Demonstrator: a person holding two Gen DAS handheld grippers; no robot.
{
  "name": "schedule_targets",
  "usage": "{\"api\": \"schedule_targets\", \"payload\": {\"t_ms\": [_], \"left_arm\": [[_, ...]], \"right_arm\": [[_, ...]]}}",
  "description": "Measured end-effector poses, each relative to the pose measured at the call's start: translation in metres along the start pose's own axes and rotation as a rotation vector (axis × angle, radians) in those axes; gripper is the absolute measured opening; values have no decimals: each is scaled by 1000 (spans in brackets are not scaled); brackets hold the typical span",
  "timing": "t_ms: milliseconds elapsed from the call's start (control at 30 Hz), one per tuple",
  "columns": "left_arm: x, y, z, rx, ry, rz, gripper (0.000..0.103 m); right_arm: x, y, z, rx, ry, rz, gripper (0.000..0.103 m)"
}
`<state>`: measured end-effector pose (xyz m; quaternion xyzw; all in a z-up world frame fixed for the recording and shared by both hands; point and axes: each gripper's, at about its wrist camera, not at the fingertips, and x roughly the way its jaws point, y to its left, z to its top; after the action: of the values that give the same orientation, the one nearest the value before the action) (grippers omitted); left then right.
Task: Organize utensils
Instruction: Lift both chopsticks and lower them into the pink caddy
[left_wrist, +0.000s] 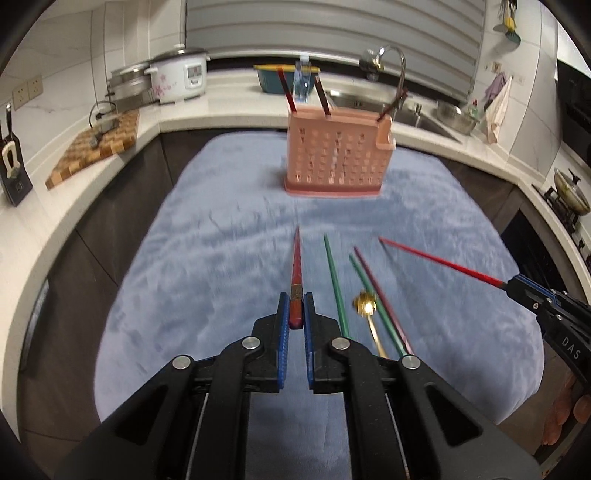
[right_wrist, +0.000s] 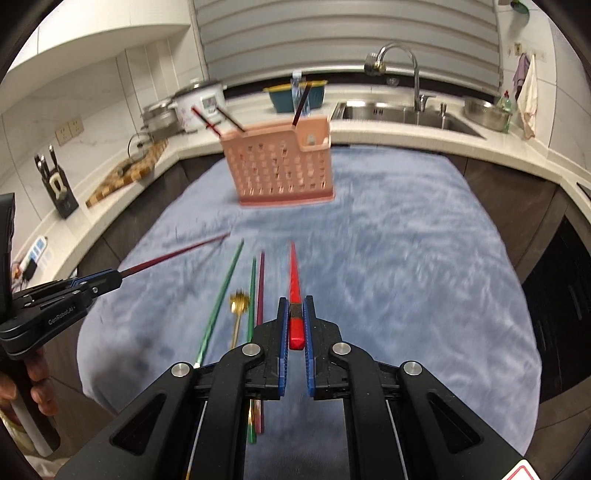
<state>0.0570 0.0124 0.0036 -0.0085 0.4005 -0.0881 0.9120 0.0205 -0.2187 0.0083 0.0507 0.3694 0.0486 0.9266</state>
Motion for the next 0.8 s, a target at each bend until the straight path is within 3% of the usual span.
{"api": "schedule_targets", "payload": {"t_ms": [800], "left_arm": [[-38, 18, 121, -31, -241, -14, 7]], "right_arm": [[-27, -15, 114, 72, -232, 26, 7]]}}
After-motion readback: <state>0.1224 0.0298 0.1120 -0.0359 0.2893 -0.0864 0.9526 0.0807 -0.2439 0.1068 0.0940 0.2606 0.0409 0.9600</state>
